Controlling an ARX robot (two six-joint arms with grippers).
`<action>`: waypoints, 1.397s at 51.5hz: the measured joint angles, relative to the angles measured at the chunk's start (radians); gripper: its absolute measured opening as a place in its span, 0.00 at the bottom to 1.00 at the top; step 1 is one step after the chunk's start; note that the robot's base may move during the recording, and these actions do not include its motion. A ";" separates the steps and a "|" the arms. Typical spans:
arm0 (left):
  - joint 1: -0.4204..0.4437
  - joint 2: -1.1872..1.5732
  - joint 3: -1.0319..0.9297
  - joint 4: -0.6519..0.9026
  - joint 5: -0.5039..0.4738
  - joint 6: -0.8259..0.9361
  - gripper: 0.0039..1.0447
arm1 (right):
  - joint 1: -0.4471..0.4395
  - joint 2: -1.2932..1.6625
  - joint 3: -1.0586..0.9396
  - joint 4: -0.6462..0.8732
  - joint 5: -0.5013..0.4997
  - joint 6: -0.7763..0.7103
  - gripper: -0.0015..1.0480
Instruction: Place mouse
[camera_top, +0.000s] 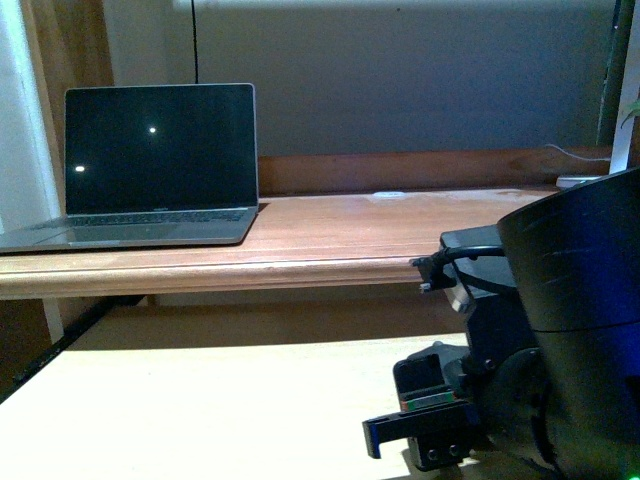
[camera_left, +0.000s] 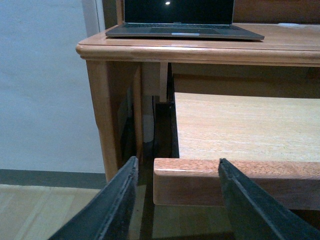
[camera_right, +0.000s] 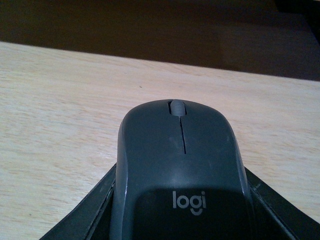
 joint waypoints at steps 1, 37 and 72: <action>0.000 0.000 0.000 0.000 0.000 0.000 0.54 | -0.002 -0.010 -0.002 -0.009 0.000 0.001 0.52; 0.000 0.000 0.000 0.000 0.000 0.000 0.93 | 0.047 0.330 0.877 -0.424 0.133 -0.013 0.52; 0.000 0.000 0.000 0.000 0.000 0.000 0.93 | 0.003 0.565 1.111 -0.269 0.182 -0.022 0.94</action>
